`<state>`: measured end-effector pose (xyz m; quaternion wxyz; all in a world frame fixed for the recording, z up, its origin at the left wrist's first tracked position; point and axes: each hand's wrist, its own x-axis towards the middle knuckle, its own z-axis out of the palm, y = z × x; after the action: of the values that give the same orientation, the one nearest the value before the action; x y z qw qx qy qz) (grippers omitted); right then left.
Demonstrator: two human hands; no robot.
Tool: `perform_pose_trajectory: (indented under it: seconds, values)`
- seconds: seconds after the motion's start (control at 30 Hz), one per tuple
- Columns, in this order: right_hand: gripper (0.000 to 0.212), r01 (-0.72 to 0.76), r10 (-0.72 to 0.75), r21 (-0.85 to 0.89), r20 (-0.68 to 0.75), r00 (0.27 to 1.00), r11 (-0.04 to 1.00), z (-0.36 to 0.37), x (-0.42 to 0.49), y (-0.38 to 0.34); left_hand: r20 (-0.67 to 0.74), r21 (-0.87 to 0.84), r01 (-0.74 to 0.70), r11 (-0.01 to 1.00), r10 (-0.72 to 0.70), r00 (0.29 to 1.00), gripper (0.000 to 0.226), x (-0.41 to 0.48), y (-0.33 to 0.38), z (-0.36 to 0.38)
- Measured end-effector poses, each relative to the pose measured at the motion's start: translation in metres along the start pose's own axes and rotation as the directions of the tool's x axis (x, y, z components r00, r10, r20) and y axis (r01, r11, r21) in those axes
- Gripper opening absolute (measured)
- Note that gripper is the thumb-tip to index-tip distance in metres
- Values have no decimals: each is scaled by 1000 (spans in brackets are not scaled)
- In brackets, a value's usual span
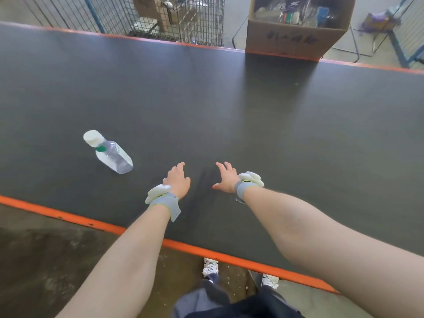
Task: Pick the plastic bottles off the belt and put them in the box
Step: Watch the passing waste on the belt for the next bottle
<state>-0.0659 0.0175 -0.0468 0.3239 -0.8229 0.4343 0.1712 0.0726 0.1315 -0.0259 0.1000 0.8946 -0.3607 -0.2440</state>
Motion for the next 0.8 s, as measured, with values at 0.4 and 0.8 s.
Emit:
perform_pose_trajectory:
  seconds: [0.4,0.8]
  values:
    - [118,230,-248,449,-19,969,864,24,26,-101,-350,-85,-149,985,111,930,10,-23,-59,-49]
    - [74,31,47,781,-78,996,624,-30,52,-66,52,84,8,996,-12,999,62,46,-9,-25]
